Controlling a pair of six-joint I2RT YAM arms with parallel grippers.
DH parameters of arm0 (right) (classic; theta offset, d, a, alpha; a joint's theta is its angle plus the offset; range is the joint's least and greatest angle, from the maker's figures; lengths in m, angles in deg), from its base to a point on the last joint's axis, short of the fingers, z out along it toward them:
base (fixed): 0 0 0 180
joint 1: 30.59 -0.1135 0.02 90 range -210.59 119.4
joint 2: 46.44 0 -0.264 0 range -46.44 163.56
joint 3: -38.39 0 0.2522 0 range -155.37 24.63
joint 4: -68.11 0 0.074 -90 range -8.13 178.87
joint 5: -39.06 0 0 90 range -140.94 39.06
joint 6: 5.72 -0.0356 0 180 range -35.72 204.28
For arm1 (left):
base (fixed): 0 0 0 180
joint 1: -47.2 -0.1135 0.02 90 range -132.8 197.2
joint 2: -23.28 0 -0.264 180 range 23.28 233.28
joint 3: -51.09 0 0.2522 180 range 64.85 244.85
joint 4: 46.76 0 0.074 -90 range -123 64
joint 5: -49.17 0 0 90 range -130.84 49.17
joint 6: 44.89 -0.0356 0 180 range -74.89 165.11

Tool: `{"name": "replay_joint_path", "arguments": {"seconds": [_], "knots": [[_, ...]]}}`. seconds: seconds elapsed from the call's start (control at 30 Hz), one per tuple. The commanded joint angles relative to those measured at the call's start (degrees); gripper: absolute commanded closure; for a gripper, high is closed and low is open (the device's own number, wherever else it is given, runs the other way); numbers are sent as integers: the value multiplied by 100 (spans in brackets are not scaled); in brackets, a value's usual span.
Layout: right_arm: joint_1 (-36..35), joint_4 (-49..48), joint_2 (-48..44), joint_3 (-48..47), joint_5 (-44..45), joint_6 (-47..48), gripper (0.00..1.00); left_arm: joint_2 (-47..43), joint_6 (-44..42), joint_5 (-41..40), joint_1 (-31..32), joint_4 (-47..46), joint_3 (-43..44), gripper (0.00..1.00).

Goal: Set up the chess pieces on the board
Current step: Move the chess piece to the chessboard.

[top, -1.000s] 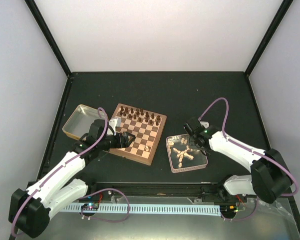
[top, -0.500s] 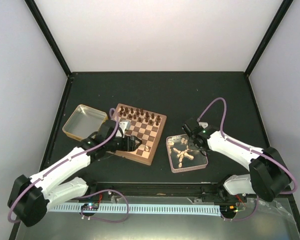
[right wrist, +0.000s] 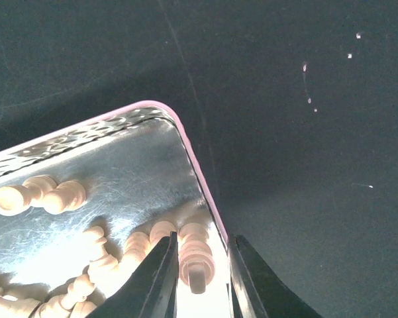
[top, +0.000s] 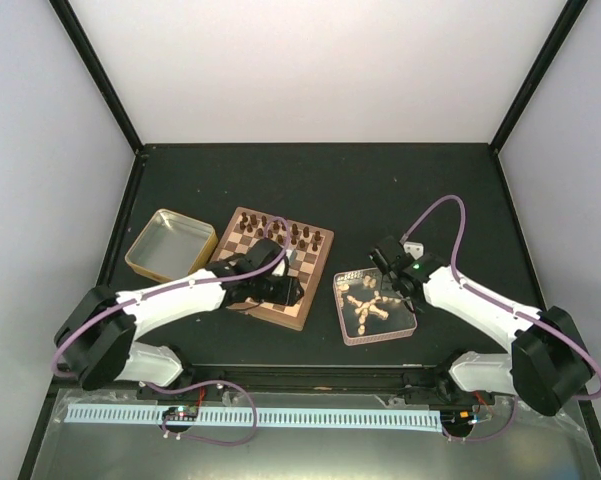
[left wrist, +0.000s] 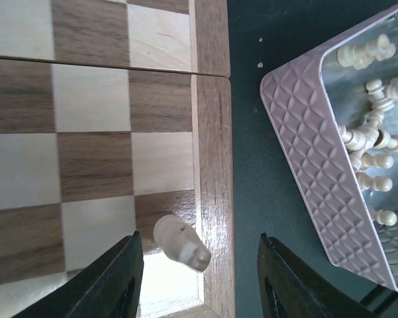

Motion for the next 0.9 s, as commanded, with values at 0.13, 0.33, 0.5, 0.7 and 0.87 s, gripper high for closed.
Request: {"name": "replay_joint_path", "arguments": {"seconds": [0.13, 0.33, 0.5, 0.7, 0.87], "knots": [[-18, -105, -193, 155, 130, -130, 78, 624, 192, -465, 306, 266, 544, 63], [-22, -140, -246, 174, 130, -107, 78, 728, 227, -865, 347, 541, 675, 83], [-21, -161, -260, 177, 87, -97, 79, 588, 154, -1039, 389, 1039, 768, 93], [-17, -220, -267, 200, 38, -98, 79, 283, 101, -1127, 399, 1638, 688, 93], [-14, -262, -258, 218, -12, -81, 79, 200, 85, -1087, 400, 1611, 584, 92]]}}
